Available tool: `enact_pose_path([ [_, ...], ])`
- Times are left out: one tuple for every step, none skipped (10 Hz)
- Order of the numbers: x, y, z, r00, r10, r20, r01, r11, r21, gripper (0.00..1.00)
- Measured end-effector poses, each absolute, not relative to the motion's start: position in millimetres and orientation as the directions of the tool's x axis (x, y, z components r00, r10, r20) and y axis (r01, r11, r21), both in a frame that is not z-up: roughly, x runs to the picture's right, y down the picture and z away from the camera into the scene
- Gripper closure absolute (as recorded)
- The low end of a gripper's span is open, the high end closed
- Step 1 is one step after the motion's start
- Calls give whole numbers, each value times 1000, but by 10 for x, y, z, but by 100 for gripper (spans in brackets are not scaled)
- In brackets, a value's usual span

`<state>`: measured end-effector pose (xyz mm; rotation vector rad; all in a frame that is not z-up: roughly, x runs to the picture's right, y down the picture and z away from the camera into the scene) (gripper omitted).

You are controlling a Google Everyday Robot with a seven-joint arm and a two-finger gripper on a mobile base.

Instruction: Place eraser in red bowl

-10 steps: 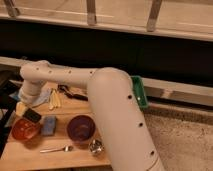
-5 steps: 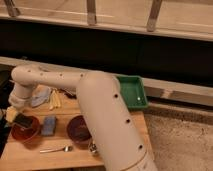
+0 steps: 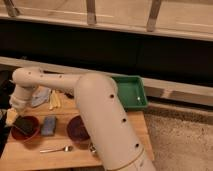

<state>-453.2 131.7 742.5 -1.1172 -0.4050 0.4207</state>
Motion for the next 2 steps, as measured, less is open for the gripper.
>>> enact_pose_path([
  [-4543,1324,7418,852,514,102,-118,377,-919,20],
  [-4541,1324,7421,852,514,102,-118,377,-918,20],
])
